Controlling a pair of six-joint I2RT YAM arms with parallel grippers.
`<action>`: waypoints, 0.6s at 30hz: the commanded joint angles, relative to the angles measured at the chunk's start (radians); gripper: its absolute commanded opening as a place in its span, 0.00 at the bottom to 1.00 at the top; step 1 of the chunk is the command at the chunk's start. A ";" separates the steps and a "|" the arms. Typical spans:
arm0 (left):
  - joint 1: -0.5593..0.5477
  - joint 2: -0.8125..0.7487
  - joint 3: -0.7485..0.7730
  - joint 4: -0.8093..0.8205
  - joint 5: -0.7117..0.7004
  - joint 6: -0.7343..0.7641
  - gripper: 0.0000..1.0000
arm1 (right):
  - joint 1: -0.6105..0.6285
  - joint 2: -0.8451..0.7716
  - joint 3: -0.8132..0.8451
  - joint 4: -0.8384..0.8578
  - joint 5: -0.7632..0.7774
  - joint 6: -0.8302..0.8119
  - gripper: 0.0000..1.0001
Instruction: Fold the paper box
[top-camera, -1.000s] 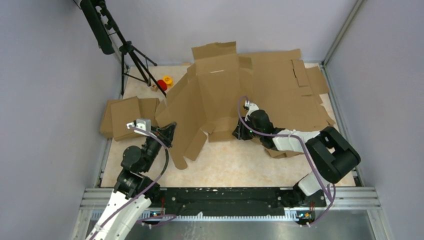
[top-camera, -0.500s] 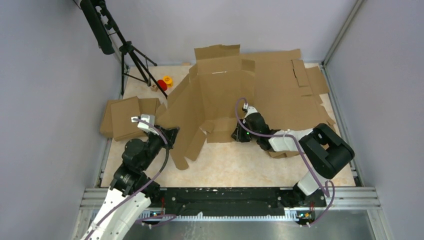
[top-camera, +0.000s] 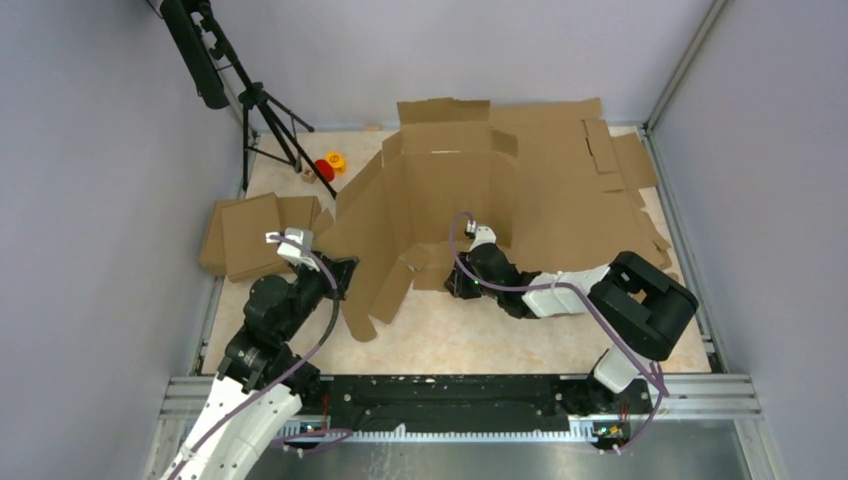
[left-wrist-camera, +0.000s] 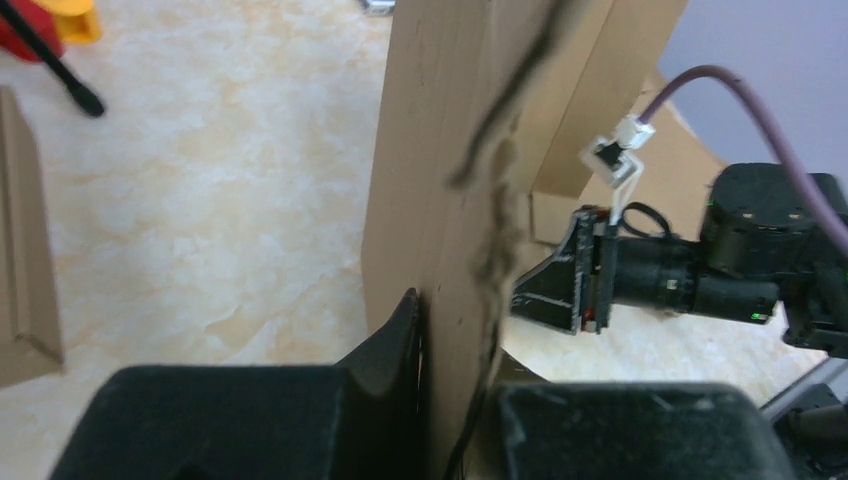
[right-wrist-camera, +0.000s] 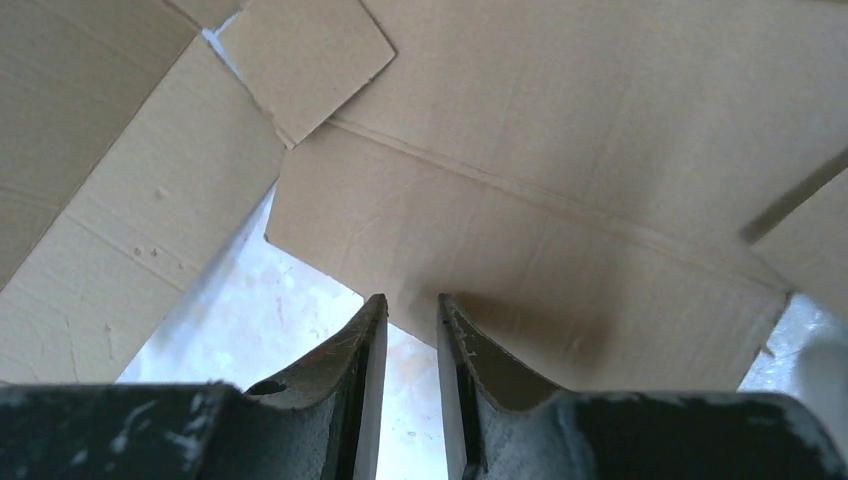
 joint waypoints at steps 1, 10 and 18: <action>-0.005 0.048 0.080 -0.153 -0.110 0.031 0.08 | 0.009 -0.018 0.045 -0.020 0.086 -0.012 0.26; -0.005 -0.020 0.020 -0.074 -0.088 0.157 0.03 | 0.001 -0.178 0.060 -0.123 0.070 -0.108 0.48; -0.005 -0.013 0.032 -0.078 -0.074 0.191 0.02 | -0.174 -0.369 0.113 -0.297 -0.056 -0.217 0.78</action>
